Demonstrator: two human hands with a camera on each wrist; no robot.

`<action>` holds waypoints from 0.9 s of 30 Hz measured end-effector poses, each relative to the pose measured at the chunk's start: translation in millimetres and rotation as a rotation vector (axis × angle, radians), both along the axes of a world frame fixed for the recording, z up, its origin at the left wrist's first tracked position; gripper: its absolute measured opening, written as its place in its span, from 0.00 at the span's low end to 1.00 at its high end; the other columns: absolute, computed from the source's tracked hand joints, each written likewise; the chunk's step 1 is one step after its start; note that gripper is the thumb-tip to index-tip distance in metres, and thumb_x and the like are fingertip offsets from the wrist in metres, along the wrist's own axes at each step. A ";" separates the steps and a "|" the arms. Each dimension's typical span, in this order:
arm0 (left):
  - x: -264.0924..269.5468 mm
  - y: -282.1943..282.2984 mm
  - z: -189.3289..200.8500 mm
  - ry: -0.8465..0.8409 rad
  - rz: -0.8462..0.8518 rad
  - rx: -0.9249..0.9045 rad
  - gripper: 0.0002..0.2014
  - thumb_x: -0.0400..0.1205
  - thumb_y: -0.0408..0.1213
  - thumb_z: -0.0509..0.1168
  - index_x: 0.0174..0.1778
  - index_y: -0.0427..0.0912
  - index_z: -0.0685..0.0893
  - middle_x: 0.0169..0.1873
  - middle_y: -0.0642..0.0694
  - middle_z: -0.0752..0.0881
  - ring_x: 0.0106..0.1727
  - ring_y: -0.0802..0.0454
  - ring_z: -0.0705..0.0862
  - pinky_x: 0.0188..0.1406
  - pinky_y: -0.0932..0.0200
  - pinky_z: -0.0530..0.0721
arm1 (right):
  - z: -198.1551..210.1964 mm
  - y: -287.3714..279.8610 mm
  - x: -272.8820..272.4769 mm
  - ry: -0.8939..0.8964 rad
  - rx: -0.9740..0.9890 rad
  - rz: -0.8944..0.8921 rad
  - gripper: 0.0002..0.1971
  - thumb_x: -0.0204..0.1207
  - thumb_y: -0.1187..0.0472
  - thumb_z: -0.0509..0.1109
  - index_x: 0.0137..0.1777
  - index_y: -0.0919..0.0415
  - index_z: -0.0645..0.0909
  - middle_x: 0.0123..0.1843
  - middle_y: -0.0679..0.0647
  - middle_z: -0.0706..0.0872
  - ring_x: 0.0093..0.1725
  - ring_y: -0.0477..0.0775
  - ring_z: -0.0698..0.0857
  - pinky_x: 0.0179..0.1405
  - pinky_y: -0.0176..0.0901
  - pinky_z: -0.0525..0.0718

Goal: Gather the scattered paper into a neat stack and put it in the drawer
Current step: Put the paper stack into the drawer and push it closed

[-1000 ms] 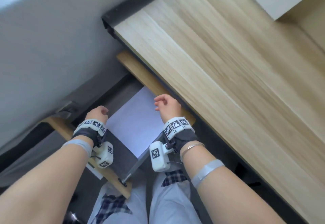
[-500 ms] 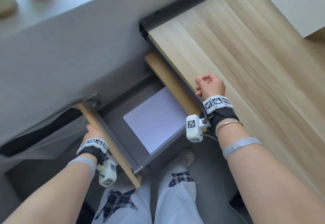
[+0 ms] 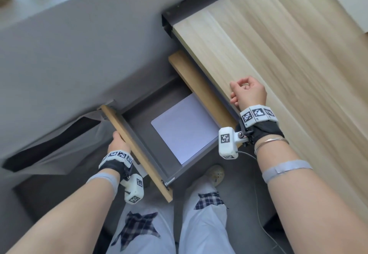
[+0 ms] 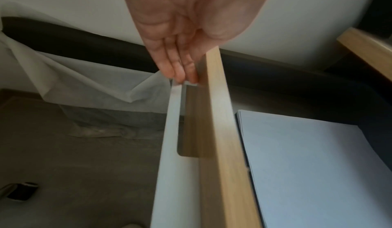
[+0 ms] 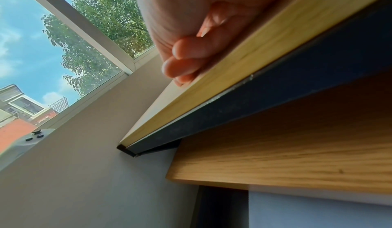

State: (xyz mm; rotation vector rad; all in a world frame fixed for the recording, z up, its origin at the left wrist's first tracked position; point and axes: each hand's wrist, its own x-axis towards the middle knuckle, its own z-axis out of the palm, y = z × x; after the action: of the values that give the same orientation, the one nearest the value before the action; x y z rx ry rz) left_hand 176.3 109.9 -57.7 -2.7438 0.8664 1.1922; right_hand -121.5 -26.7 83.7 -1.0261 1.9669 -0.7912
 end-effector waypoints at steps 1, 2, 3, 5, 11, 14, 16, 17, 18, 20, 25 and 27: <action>-1.7 -2.3 -0.1 0.007 -0.026 -0.031 0.23 0.80 0.29 0.52 0.73 0.41 0.64 0.59 0.29 0.81 0.59 0.30 0.80 0.55 0.42 0.78 | 0.9 0.2 -1.1 -0.008 0.001 0.008 0.11 0.75 0.63 0.71 0.33 0.53 0.74 0.25 0.53 0.81 0.10 0.38 0.75 0.11 0.27 0.73; -3.5 -4.7 -0.5 0.012 -0.048 -0.058 0.22 0.80 0.29 0.55 0.72 0.40 0.66 0.62 0.30 0.78 0.60 0.30 0.80 0.58 0.42 0.78 | 1.8 0.5 -2.4 -0.013 0.002 0.019 0.11 0.75 0.63 0.71 0.33 0.53 0.75 0.24 0.52 0.81 0.10 0.38 0.76 0.11 0.27 0.73; -6.2 -6.4 -0.4 0.026 -0.061 -0.074 0.23 0.80 0.29 0.56 0.73 0.40 0.66 0.66 0.31 0.75 0.62 0.30 0.79 0.61 0.42 0.77 | 2.3 0.9 -4.7 -0.013 0.004 0.032 0.11 0.75 0.63 0.71 0.33 0.53 0.75 0.24 0.52 0.81 0.10 0.38 0.76 0.11 0.27 0.73; -13.3 -9.6 -1.6 0.074 -0.073 -0.072 0.26 0.80 0.29 0.59 0.75 0.42 0.64 0.69 0.33 0.70 0.62 0.32 0.79 0.63 0.44 0.76 | 3.6 1.2 -9.5 -0.010 0.009 0.055 0.12 0.75 0.63 0.72 0.33 0.53 0.75 0.22 0.50 0.82 0.11 0.38 0.77 0.10 0.26 0.72; -44.4 -24.1 -11.4 0.137 -0.156 0.000 0.41 0.79 0.24 0.59 0.83 0.46 0.43 0.73 0.33 0.67 0.65 0.34 0.79 0.67 0.45 0.75 | 1.7 2.7 -21.3 -0.024 0.004 0.083 0.11 0.75 0.65 0.71 0.34 0.53 0.76 0.15 0.46 0.81 0.12 0.38 0.78 0.12 0.25 0.73; -57.2 -35.0 -11.4 0.121 -0.214 -0.006 0.42 0.77 0.20 0.56 0.83 0.44 0.40 0.74 0.34 0.65 0.65 0.35 0.78 0.65 0.48 0.75 | 0.4 4.0 -21.8 -0.014 -0.008 0.090 0.11 0.75 0.64 0.71 0.34 0.52 0.76 0.19 0.49 0.82 0.12 0.37 0.78 0.13 0.25 0.74; -63.8 -43.6 -12.4 0.114 -0.261 -0.022 0.43 0.76 0.18 0.55 0.83 0.43 0.40 0.74 0.35 0.65 0.65 0.35 0.78 0.63 0.49 0.77 | -0.5 4.4 -22.0 -0.013 -0.009 0.101 0.10 0.76 0.64 0.71 0.35 0.52 0.77 0.23 0.51 0.82 0.12 0.37 0.78 0.14 0.26 0.75; -67.3 -48.8 -13.7 0.114 -0.279 -0.035 0.43 0.76 0.18 0.55 0.83 0.42 0.41 0.74 0.35 0.66 0.65 0.35 0.79 0.63 0.49 0.77 | -1.0 4.3 -22.3 -0.017 -0.007 0.101 0.10 0.76 0.64 0.71 0.35 0.52 0.77 0.24 0.52 0.82 0.12 0.37 0.77 0.14 0.26 0.75; -71.0 -54.1 -15.5 0.113 -0.297 -0.050 0.42 0.76 0.19 0.55 0.83 0.42 0.42 0.73 0.34 0.67 0.64 0.35 0.79 0.62 0.48 0.78 | -1.5 4.0 -23.2 -0.022 -0.006 0.100 0.10 0.76 0.64 0.71 0.35 0.53 0.77 0.23 0.51 0.82 0.12 0.38 0.77 0.14 0.27 0.75; -79.6 -65.3 -18.8 0.117 -0.333 -0.075 0.41 0.76 0.20 0.56 0.83 0.40 0.44 0.70 0.32 0.70 0.63 0.34 0.79 0.61 0.46 0.78 | -2.9 2.9 -25.6 -0.035 -0.006 0.093 0.10 0.75 0.65 0.70 0.35 0.52 0.78 0.18 0.49 0.81 0.12 0.38 0.77 0.15 0.27 0.75; -102.2 -91.6 -27.4 0.143 -0.394 -0.119 0.42 0.75 0.22 0.60 0.83 0.39 0.45 0.66 0.31 0.74 0.60 0.35 0.81 0.55 0.47 0.80 | -5.2 -0.4 -31.7 -0.051 0.002 0.058 0.10 0.75 0.65 0.71 0.34 0.52 0.78 0.17 0.49 0.81 0.13 0.39 0.78 0.15 0.27 0.75; -110.1 -101.9 -30.0 0.164 -0.405 -0.123 0.44 0.75 0.22 0.62 0.83 0.39 0.43 0.68 0.32 0.74 0.63 0.36 0.80 0.58 0.48 0.80 | -5.3 -2.1 -32.4 -0.063 0.012 0.047 0.10 0.75 0.65 0.71 0.34 0.52 0.78 0.20 0.50 0.82 0.13 0.39 0.78 0.15 0.27 0.75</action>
State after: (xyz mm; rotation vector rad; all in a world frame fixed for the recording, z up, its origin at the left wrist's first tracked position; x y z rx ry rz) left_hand 66.2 8.0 -87.7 -2.4050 1.4706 1.3229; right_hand -153.9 -28.8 78.4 -1.0246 1.8858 -0.7756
